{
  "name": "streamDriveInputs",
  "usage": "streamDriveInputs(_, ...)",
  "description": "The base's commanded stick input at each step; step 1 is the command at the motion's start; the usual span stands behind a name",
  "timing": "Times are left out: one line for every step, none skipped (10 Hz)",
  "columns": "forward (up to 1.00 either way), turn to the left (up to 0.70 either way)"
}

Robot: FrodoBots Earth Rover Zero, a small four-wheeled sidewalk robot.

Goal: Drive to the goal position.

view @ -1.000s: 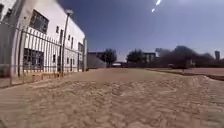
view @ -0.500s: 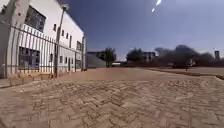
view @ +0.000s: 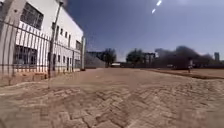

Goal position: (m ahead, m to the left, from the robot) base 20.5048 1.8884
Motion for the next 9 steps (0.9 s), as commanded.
streamDriveInputs(1.00,0.00)
streamDriveInputs(1.00,0.00)
streamDriveInputs(1.00,0.00)
streamDriveInputs(1.00,0.00)
streamDriveInputs(1.00,0.00)
streamDriveInputs(1.00,0.00)
streamDriveInputs(1.00,0.00)
streamDriveInputs(1.00,0.00)
streamDriveInputs(1.00,0.00)
